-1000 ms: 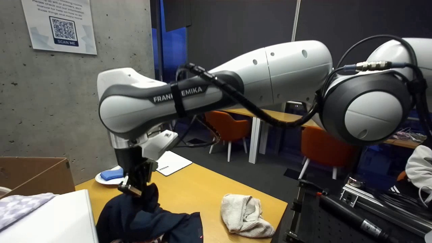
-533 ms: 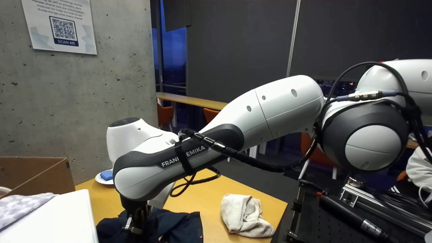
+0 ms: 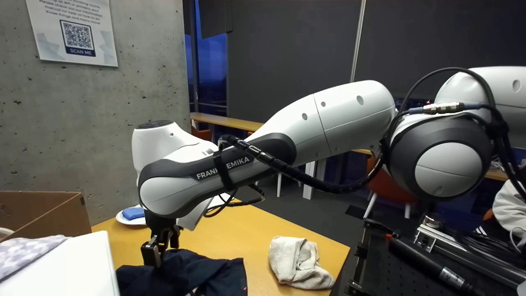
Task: Put the clothes together
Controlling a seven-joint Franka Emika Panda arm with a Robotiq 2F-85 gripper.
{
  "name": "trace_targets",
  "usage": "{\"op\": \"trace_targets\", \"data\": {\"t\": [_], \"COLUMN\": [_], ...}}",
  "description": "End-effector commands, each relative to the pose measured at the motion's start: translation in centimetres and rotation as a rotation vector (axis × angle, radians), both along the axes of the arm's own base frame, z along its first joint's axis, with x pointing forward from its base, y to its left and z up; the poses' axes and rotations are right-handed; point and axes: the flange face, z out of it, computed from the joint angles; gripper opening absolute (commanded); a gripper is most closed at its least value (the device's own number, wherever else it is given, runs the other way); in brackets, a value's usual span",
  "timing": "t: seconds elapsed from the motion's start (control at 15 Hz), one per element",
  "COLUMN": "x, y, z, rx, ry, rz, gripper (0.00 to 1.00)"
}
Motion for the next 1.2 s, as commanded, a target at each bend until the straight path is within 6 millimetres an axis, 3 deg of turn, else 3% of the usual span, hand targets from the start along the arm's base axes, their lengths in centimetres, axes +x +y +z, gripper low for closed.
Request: {"op": "trace_targets", "data": {"t": [0.0, 0.4, 0.87, 1.0, 1.13], "x": [-0.6, -3.5, -4.7, -4.8, -4.7], "y": [-0.3, 0.7, -2.7, -3.1, -3.6], "z": [-2.7, -9.2, -13.8, -14.2, -14.4], "rx": [-0.003, -0.005, -0.052, -0.054, -0.052], "ry": [0.008, 0.028, -0.014, -0.026, -0.037], "rz": [0.018, 0.057, 0.064, 0.069, 0.069], "gripper": [1.00, 1.00, 1.00, 0.72, 0.58]}}
